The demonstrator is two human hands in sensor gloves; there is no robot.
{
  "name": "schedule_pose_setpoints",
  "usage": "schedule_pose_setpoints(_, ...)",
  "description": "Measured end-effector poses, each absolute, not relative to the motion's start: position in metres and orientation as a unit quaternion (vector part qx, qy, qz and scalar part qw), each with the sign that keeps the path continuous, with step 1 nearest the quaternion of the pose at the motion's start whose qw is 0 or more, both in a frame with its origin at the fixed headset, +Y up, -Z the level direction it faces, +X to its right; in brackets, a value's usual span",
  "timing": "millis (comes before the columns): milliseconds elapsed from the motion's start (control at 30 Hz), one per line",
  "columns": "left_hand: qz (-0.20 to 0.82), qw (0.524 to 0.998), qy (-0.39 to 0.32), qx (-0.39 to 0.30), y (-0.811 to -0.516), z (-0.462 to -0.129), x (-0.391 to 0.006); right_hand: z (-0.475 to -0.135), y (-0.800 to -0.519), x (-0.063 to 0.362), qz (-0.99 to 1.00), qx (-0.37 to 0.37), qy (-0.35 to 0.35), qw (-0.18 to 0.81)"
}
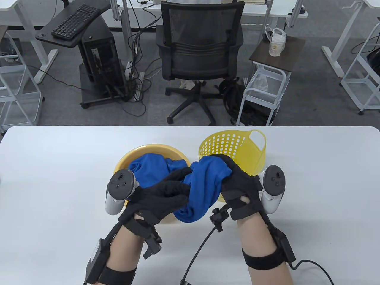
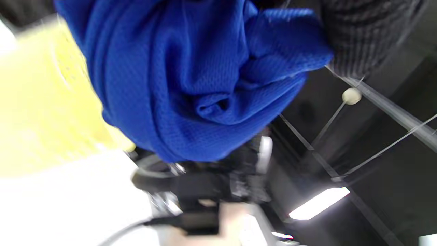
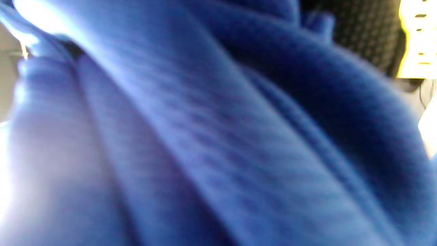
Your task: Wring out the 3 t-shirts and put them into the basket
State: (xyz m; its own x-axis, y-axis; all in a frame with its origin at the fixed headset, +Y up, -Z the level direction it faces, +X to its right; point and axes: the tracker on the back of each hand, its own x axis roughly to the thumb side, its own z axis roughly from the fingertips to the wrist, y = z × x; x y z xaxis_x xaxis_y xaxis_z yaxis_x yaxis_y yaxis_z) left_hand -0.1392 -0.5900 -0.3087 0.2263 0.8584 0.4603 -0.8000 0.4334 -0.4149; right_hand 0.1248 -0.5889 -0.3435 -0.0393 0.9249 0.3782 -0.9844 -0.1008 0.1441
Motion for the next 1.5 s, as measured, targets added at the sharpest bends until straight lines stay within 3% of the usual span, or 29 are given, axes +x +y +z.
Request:
schedule_pose_setpoints(100,0.416,0.854,-0.301,0.082,-0.580,-0.296,-0.132,-0.340,-0.587,0.124,0.714,0.184,-0.091,0.670)
schedule_pose_setpoints(233,0.295,0.892,-0.290,0.181,-0.579,-0.287,-0.121,-0.343,-0.589,0.131,0.697,0.171,-0.066,0.693)
schedule_pose_setpoints(367,0.204,0.922,-0.272,0.185,-0.581,-0.284,-0.114,-0.341,-0.589,0.125,0.699,0.190,-0.044,0.688)
schedule_pose_setpoints(533,0.161,0.927,-0.268,0.207,-0.591,-0.282,-0.097,-0.335,-0.587,0.118,0.688,0.181,-0.055,0.700)
schedule_pose_setpoints(600,0.196,0.915,-0.281,0.215,-0.598,-0.286,-0.097,-0.335,-0.588,0.119,0.694,0.171,-0.064,0.696)
schedule_pose_setpoints(700,0.333,0.883,-0.286,0.165,-0.606,-0.299,-0.107,-0.338,-0.589,0.117,0.687,0.184,-0.024,0.702)
schedule_pose_setpoints(767,0.379,0.870,-0.288,0.126,-0.607,-0.306,-0.119,-0.343,-0.590,0.115,0.663,0.238,0.030,0.709)
schedule_pose_setpoints(833,0.425,0.854,-0.267,0.136,-0.607,-0.312,-0.135,-0.346,-0.589,0.110,0.588,0.344,0.091,0.727)
schedule_pose_setpoints(900,0.514,0.812,-0.261,0.091,-0.610,-0.319,-0.148,-0.346,-0.590,0.108,0.534,0.387,0.104,0.744)
schedule_pose_setpoints(967,0.623,0.737,-0.259,0.038,-0.615,-0.323,-0.152,-0.346,-0.590,0.106,0.491,0.393,0.108,0.770)
schedule_pose_setpoints(1067,0.716,0.649,-0.255,-0.031,-0.619,-0.324,-0.153,-0.342,-0.583,0.109,0.534,0.387,0.019,0.751)
schedule_pose_setpoints(1133,0.748,0.606,-0.263,-0.065,-0.620,-0.324,-0.153,-0.334,-0.573,0.111,0.640,0.398,-0.086,0.652)
schedule_pose_setpoints(1233,0.784,0.545,-0.273,-0.122,-0.621,-0.323,-0.154,-0.316,-0.562,0.104,0.769,0.412,-0.233,0.430)
schedule_pose_setpoints(1333,0.793,0.480,-0.312,-0.208,-0.623,-0.324,-0.149,-0.306,-0.567,0.085,0.856,0.350,-0.324,0.197)
schedule_pose_setpoints(1367,0.789,0.470,-0.322,-0.230,-0.624,-0.323,-0.144,-0.304,-0.572,0.080,0.855,0.333,-0.362,0.165)
schedule_pose_setpoints(1433,0.779,0.474,-0.324,-0.254,-0.627,-0.322,-0.136,-0.302,-0.581,0.077,0.814,0.306,-0.446,0.209)
schedule_pose_setpoints(1500,0.759,0.487,-0.323,-0.287,-0.630,-0.320,-0.125,-0.302,-0.582,0.078,0.793,0.303,-0.468,0.245)
